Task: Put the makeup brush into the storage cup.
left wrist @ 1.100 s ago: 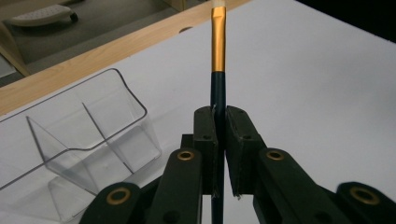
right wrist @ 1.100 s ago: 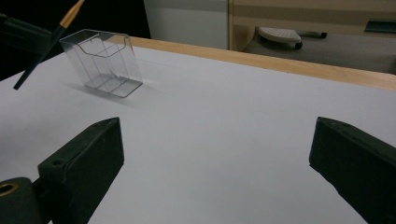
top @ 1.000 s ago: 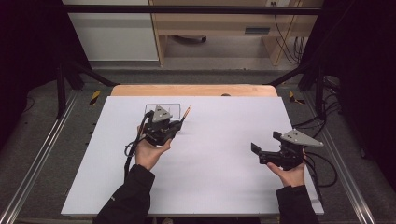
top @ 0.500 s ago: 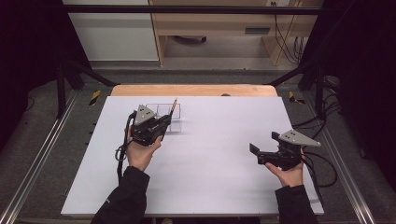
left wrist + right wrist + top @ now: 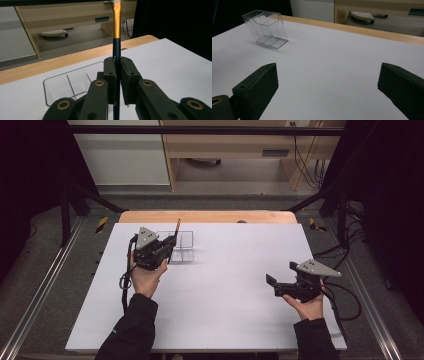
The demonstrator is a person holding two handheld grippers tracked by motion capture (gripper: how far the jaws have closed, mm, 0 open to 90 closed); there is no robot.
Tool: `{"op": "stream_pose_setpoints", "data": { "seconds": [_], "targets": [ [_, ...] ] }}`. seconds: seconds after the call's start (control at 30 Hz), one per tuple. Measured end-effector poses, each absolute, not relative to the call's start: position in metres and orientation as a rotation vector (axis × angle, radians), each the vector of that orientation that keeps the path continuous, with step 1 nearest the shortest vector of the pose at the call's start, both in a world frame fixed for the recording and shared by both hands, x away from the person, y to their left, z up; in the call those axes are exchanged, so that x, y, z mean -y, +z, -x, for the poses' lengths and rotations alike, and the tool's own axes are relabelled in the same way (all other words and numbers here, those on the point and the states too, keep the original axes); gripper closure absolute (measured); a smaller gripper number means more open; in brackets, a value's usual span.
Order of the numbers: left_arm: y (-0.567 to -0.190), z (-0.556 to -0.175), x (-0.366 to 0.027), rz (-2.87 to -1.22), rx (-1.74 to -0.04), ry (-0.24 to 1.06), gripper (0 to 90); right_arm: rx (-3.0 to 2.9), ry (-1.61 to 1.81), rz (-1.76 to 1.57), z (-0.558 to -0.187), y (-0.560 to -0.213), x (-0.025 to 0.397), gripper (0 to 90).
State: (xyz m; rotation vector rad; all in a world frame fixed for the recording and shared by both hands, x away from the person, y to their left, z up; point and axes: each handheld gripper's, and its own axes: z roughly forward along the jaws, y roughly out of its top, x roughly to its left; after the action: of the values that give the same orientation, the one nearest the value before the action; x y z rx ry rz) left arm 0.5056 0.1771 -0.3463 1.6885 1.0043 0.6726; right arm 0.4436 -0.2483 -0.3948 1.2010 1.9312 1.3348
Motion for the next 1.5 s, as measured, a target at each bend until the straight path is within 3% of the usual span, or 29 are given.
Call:
{"op": "stream_pose_setpoints", "data": {
  "seconds": [1.5],
  "targets": [
    [-0.336,-0.573,-0.208,-1.580,-1.100,0.762,82.5,-1.937,1.337,-1.208,-0.446,-0.398,0.245,3.3]
  ]
}}
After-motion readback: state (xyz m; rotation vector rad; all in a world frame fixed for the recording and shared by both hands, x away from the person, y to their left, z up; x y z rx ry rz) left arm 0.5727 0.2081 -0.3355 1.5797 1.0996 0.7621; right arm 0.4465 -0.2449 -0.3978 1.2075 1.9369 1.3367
